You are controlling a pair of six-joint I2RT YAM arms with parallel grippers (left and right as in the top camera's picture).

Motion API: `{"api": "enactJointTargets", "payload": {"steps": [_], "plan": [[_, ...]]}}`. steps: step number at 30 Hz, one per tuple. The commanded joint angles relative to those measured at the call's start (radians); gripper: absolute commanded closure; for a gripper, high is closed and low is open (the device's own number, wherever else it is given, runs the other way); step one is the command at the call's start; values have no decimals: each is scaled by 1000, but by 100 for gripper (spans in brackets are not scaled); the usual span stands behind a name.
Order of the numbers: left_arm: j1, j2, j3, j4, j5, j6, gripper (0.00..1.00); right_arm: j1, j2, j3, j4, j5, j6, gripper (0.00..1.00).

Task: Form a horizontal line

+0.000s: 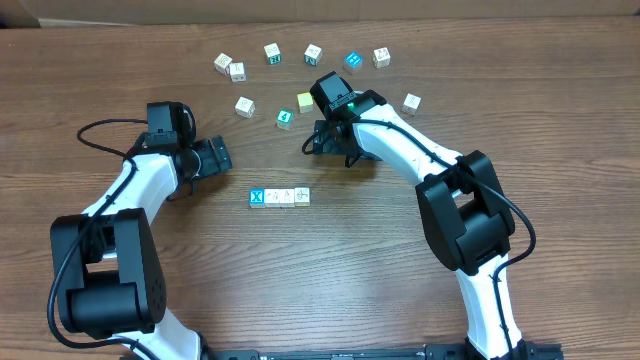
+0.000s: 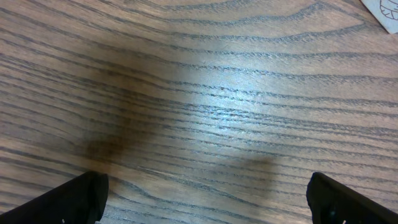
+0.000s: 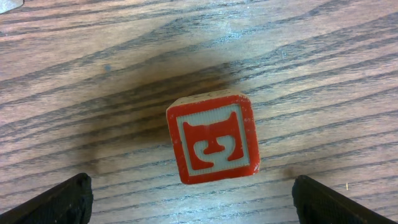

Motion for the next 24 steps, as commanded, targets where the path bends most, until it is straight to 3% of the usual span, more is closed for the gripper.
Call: {"api": "enactJointTargets", "payload": {"steps": [1, 13, 24], "plan": [[-1, 13, -4, 0, 8, -10, 0, -3, 4, -5, 4, 10, 0, 0], [-21, -5, -4, -4, 7, -10, 0, -3, 4, -5, 4, 10, 0, 0], [-165, -88, -4, -4, 8, -10, 1, -3, 4, -5, 4, 10, 0, 0]]}}
